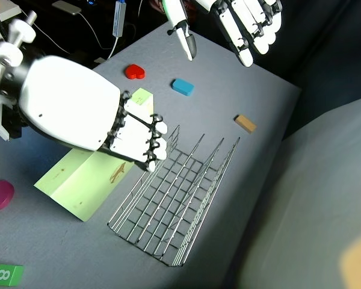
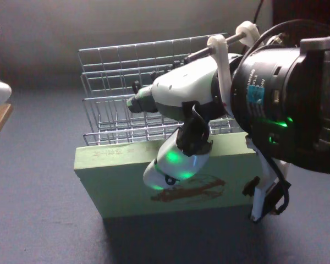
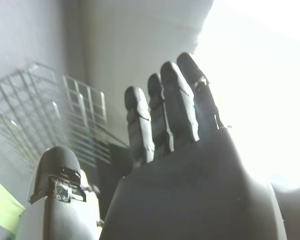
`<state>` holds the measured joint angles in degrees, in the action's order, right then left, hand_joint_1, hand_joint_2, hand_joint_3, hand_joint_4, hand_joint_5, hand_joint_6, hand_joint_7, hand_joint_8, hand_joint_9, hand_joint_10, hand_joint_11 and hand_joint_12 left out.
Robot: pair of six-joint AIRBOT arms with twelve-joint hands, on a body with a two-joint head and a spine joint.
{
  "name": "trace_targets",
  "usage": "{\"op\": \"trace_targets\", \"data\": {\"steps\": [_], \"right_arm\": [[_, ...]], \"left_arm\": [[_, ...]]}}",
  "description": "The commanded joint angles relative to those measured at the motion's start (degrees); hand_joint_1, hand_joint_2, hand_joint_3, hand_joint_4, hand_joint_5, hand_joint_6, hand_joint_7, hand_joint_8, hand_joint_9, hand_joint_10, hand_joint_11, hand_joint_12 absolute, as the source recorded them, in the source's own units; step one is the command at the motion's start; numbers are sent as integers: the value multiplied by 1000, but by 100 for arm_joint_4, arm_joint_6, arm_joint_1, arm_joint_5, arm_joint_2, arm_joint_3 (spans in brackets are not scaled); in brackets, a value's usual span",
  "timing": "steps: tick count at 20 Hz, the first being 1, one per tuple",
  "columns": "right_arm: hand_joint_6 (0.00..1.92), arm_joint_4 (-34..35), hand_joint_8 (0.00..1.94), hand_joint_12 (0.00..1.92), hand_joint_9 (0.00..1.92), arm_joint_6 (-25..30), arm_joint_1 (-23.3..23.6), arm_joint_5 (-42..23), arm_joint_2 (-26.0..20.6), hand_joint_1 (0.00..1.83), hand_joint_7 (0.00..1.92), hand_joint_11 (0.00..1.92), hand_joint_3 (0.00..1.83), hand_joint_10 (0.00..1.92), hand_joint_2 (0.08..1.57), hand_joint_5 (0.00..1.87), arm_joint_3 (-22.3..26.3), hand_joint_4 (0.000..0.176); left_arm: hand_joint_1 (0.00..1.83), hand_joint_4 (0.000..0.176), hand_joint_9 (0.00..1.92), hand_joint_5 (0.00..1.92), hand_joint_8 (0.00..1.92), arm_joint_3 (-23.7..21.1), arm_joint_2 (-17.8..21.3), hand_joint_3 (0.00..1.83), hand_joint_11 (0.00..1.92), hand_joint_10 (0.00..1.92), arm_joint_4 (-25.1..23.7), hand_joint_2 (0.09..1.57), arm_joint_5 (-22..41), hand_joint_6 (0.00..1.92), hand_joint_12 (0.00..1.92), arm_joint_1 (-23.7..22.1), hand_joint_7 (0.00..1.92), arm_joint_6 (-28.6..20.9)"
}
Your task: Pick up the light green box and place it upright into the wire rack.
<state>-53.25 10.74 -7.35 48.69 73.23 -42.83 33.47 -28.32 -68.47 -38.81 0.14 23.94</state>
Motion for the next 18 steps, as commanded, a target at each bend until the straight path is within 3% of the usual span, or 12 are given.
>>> {"op": "trace_targets", "data": {"steps": [1,6,9,11,15,16,17,18], "right_arm": [[0,-348,0,607,70,15,11,-220,30,689,111,0,0,0,966,132,6,81],[1,-362,0,609,68,12,-99,-224,73,699,110,0,2,0,976,133,-3,76],[13,-416,12,801,135,15,-127,-227,82,755,172,0,0,16,974,186,-7,49],[20,-444,10,1081,300,19,-127,-228,82,840,357,5,1,28,986,340,-7,5],[37,-460,36,1221,829,14,-129,-236,82,1064,848,439,1,172,1130,735,-7,0],[41,-463,952,1288,862,13,-134,-237,82,1267,858,533,8,320,1155,815,-6,0],[1014,-474,1158,1344,883,13,-135,-237,82,1206,905,639,0,489,1199,734,-6,0],[1203,-484,1246,1423,837,13,-135,-237,82,1195,899,694,14,776,1200,715,-6,0]], "left_arm": [[209,40,274,391,0,26,18,0,0,1,-278,1194,123,1,743,-94,288,297],[209,40,274,390,0,45,17,0,0,1,-236,1193,133,0,724,-108,287,459],[210,41,273,391,0,26,17,1,0,0,-235,1196,132,0,721,-108,287,459],[209,40,272,389,0,19,17,1,0,0,-234,1197,128,0,709,-116,285,451],[210,41,275,394,1,-14,10,0,0,1,-234,1196,23,2,722,-156,287,445],[210,41,275,399,1,-24,10,0,0,1,-235,1196,-10,3,726,-156,289,445],[210,40,275,402,2,-28,10,0,0,1,-235,1196,-15,4,728,-155,290,446],[210,40,275,402,2,-32,10,0,0,1,-235,1196,-30,4,729,-155,291,446]]}}
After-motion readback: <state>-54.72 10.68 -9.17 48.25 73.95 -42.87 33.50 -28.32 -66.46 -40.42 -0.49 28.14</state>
